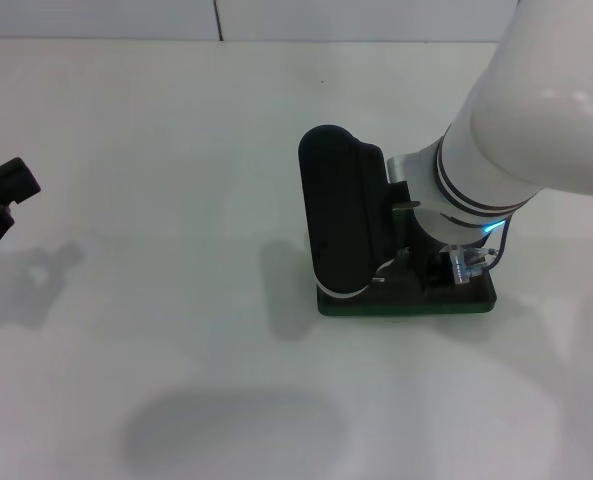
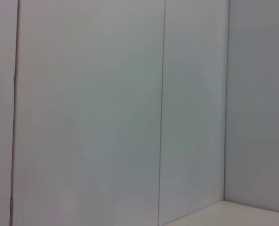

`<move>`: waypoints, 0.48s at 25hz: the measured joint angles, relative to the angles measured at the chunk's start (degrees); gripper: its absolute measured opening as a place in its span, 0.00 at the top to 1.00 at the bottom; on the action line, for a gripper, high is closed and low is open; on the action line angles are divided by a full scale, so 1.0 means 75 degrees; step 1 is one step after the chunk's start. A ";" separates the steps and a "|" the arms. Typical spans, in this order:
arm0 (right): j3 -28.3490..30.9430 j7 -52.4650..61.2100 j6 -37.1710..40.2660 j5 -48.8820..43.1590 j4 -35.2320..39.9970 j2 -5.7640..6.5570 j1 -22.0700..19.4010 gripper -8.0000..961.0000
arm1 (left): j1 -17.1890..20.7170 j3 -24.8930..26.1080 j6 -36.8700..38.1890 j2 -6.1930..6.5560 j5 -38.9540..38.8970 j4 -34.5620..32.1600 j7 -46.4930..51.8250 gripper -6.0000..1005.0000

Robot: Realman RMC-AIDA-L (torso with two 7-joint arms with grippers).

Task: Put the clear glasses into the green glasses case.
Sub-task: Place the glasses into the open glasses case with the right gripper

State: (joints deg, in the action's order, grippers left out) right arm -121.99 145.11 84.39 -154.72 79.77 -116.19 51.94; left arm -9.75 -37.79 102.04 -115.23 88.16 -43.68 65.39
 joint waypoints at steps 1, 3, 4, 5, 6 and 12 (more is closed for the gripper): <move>0.0000 0.0000 0.0001 0.0000 0.0000 0.0000 -0.0003 0.89 | -0.0001 0.0000 -0.0001 0.0000 0.0000 0.0000 0.0000 0.92; 0.0000 0.0019 0.0002 0.0001 0.0004 0.0000 -0.0010 0.89 | -0.0001 0.0000 0.0000 0.0000 0.0000 0.0000 0.0000 0.92; 0.0000 0.0046 0.0005 0.0002 0.0008 0.0000 -0.0012 0.89 | -0.0001 0.0000 0.0000 0.0000 0.0000 0.0000 0.0000 0.92; -0.0001 0.0072 0.0013 0.0010 0.0012 0.0000 -0.0012 0.89 | -0.0001 0.0000 -0.0001 0.0000 0.0000 0.0000 0.0000 0.92; -0.0011 0.0084 0.0022 0.0016 0.0017 0.0000 -0.0012 0.89 | -0.0001 0.0000 0.0000 0.0000 0.0000 0.0000 0.0000 0.92; -0.0222 0.0090 0.0020 0.0005 0.0037 0.0000 -0.0003 0.89 | -0.0001 0.0000 0.0000 0.0001 0.0000 0.0003 0.0000 0.92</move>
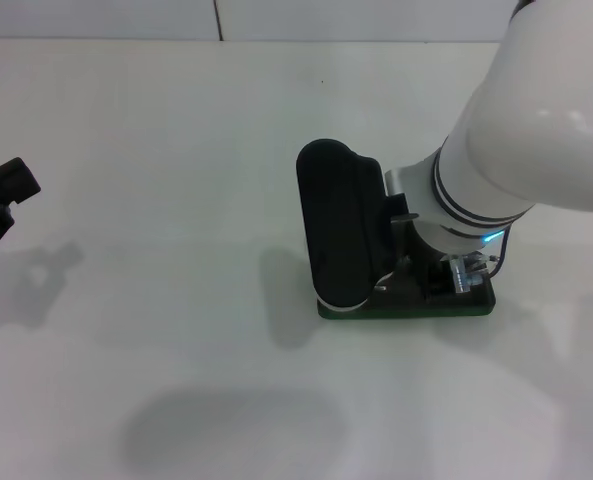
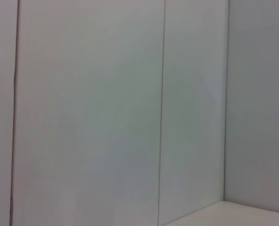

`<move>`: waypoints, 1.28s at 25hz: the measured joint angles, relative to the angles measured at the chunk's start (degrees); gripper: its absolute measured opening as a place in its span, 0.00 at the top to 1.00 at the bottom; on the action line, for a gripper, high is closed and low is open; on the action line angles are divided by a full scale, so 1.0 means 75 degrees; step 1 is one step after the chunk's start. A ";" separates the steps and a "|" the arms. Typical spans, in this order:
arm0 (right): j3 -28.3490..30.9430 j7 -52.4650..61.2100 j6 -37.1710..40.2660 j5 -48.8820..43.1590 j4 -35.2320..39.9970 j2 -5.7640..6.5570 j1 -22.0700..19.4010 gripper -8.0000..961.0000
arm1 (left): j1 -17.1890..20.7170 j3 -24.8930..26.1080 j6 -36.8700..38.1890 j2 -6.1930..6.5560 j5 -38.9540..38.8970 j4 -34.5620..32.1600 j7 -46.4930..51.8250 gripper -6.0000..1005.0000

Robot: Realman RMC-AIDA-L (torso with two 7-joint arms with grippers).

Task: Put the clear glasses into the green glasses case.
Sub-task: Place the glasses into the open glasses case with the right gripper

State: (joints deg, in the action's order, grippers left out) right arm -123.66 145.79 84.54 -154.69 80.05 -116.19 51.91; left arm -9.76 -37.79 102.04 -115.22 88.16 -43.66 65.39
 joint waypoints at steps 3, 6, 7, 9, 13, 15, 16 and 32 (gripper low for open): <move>-0.0029 0.0002 -0.0006 -0.0007 0.0010 0.0000 -0.0001 0.89 | 0.0000 0.0000 0.0001 0.0000 0.0000 0.0007 -0.0006 0.92; -0.0067 0.0002 -0.0002 -0.0008 0.0017 0.0000 -0.0001 0.88 | 0.0001 0.0000 0.0006 0.0000 0.0000 0.0008 -0.0023 0.92; -0.0079 0.0002 -0.0003 -0.0009 0.0019 0.0000 -0.0004 0.88 | 0.0002 0.0000 0.0007 -0.0001 0.0000 0.0009 -0.0026 0.92; -0.0090 0.0008 -0.0006 -0.0010 0.0026 0.0000 -0.0009 0.88 | 0.0013 0.0000 0.0008 0.0000 0.0000 0.0009 -0.0031 0.92; -0.0094 0.0017 -0.0004 -0.0012 0.0038 0.0000 -0.0012 0.86 | 0.0080 0.0000 0.0018 -0.0005 0.0001 0.0009 -0.0063 0.92; -0.0095 0.0017 0.0007 -0.0012 0.0060 0.0000 -0.0011 0.83 | 0.0098 0.0000 0.0023 -0.0007 0.0002 0.0009 -0.0078 0.92; -0.0095 0.0017 0.0011 -0.0012 0.0069 0.0000 -0.0012 0.81 | 0.0102 0.0000 0.0024 -0.0011 0.0003 0.0009 -0.0080 0.92; -0.0192 0.0097 0.0484 0.0014 0.0890 0.0001 -0.0260 0.79 | 0.0178 0.0000 0.0064 -0.0025 -0.0045 0.0009 -0.0082 0.92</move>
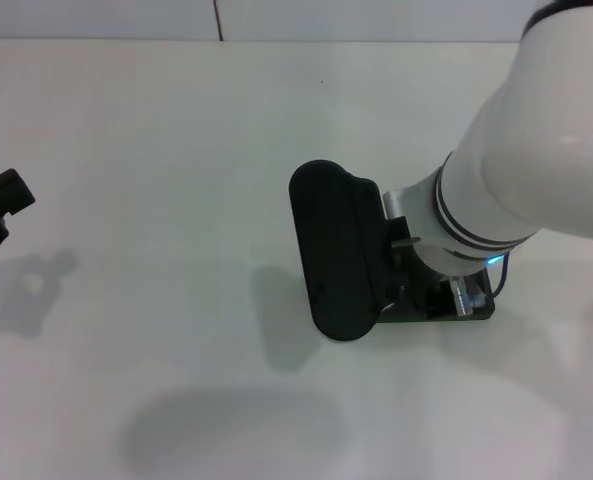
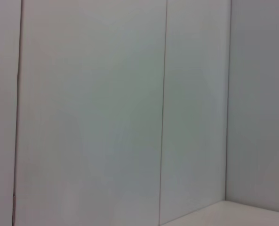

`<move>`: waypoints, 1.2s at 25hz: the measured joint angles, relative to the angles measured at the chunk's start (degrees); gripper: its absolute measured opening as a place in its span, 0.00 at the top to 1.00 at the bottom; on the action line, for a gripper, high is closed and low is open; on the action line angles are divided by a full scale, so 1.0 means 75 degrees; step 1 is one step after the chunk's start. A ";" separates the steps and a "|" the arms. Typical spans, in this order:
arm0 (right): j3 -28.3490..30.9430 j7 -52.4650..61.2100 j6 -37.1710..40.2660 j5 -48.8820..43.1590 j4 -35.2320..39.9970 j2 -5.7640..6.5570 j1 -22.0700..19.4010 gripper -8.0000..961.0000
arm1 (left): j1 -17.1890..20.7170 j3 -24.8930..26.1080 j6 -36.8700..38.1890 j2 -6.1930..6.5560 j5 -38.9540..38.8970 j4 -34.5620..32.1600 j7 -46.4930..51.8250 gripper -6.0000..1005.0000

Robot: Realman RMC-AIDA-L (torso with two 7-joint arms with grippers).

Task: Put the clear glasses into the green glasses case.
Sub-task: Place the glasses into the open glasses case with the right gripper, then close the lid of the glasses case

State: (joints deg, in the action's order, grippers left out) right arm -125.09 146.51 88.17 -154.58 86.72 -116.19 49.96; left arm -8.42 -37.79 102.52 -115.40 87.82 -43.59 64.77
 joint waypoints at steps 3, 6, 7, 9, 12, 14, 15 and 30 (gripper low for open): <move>0.0000 0.0000 0.0024 -0.0001 0.0139 -0.0001 -0.0110 0.79 | 0.0008 0.0000 0.0004 0.0000 -0.0003 0.0000 -0.0005 0.92; 0.0025 -0.0010 0.0099 -0.0008 0.0303 0.0000 -0.0229 0.79 | 0.0012 0.0000 0.0006 0.0000 -0.0007 0.0000 -0.0011 0.92; 0.0051 -0.0021 0.0121 0.0003 0.0382 0.0000 -0.0283 0.79 | 0.0015 0.0001 0.0006 0.0001 -0.0007 0.0000 -0.0011 0.92; 0.0094 -0.0038 0.0166 0.0016 0.0537 0.0000 -0.0392 0.79 | 0.0021 0.0005 0.0007 0.0001 -0.0009 0.0000 -0.0011 0.92; 0.0133 -0.0047 0.0263 -0.0007 0.0867 -0.0001 -0.0677 0.79 | 0.0030 0.0014 0.0007 -0.0003 -0.0023 -0.0001 -0.0010 0.92; 0.0222 -0.0070 0.0341 -0.0029 0.1124 0.0000 -0.0904 0.79 | 0.0026 0.0071 0.0025 -0.0009 -0.0052 -0.0013 0.0031 0.92; 0.0299 -0.0091 0.0375 -0.0031 0.1276 0.0001 -0.1029 0.79 | 0.0017 0.0111 0.0050 -0.0009 -0.0061 -0.0019 0.0050 0.92; 0.5783 -0.2413 0.0346 0.3766 0.3819 0.0002 -0.3901 0.79 | -0.0314 0.0502 0.0348 0.0013 -0.0335 -0.0074 0.1134 0.92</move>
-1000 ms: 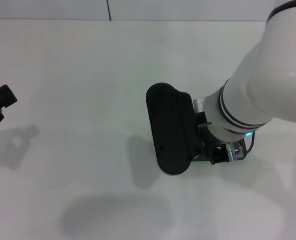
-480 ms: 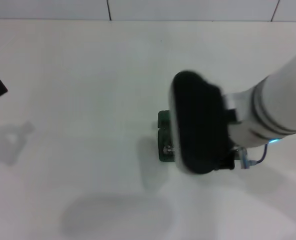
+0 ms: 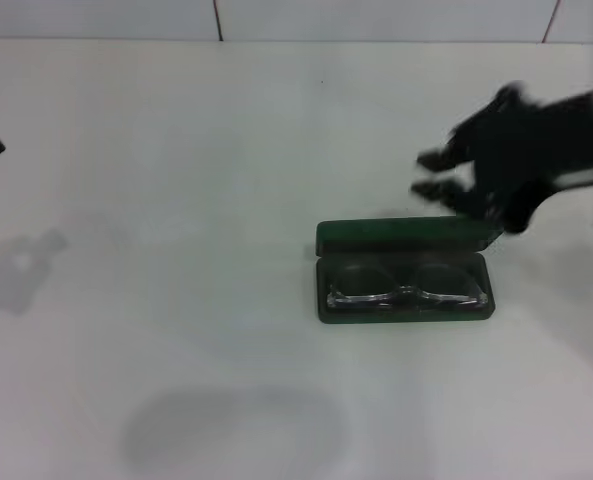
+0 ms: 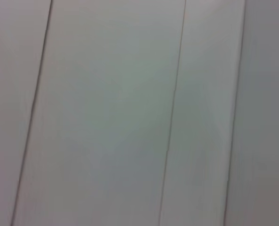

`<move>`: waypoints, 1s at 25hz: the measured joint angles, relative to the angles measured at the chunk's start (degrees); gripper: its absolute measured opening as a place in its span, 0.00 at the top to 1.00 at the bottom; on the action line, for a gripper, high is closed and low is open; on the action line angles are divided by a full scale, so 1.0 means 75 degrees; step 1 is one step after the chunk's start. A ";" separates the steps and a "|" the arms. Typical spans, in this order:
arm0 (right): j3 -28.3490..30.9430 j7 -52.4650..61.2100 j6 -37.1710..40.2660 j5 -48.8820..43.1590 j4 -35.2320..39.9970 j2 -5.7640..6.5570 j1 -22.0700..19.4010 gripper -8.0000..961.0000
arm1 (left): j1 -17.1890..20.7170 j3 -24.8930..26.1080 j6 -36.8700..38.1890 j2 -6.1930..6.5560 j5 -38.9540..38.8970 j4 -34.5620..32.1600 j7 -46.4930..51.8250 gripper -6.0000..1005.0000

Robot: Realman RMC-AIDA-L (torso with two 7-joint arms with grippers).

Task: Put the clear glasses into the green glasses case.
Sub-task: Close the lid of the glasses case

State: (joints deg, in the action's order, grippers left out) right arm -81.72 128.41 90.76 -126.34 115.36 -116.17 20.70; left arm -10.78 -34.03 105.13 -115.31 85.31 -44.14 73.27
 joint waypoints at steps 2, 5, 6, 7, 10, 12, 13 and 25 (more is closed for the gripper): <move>0.1225 -0.0731 0.0070 0.1496 -0.0158 -0.0006 -0.0438 0.79 | -0.0198 -0.0042 0.0000 0.0004 0.0003 -0.0003 0.0187 0.92; 0.2903 -0.1626 0.0489 0.3532 -0.0988 0.0005 -0.0920 0.79 | -0.0642 -0.0080 -0.0001 -0.0049 0.0055 -0.0002 0.0479 0.92; 0.3470 -0.1963 0.0701 0.4123 -0.1465 0.0019 -0.1053 0.79 | -0.0814 -0.0118 0.0000 -0.0069 0.0071 0.0009 0.0567 0.92; 0.4038 -0.2256 0.0887 0.4639 -0.1963 0.0030 -0.1164 0.79 | -0.1059 -0.0211 -0.0002 -0.0089 0.0092 0.0029 0.0663 0.92; 0.5467 -0.3077 0.1467 0.5483 -0.3505 0.0033 -0.1287 0.78 | -0.1582 -0.0675 -0.0067 -0.0102 0.0163 0.0063 0.0893 0.92; 0.6304 -0.3570 0.1747 0.5639 -0.4473 0.0031 -0.1292 0.78 | -0.1950 -0.1075 -0.0224 -0.0135 0.0363 0.0065 0.1051 0.92; 0.6780 -0.3880 0.1914 0.5694 -0.4987 0.0032 -0.1295 0.78 | -0.2080 -0.1205 -0.0325 -0.0154 0.0495 0.0066 0.1098 0.92; 0.9381 -0.5114 0.3100 0.5541 -0.7201 0.0087 -0.1445 0.78 | -0.3900 -0.2479 -0.2598 -0.0565 0.2337 0.1714 0.1207 0.91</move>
State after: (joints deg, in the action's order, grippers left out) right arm -11.37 90.06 114.01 -84.79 61.36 -115.52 9.87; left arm -40.03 -52.62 85.65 -119.55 102.83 -31.29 82.33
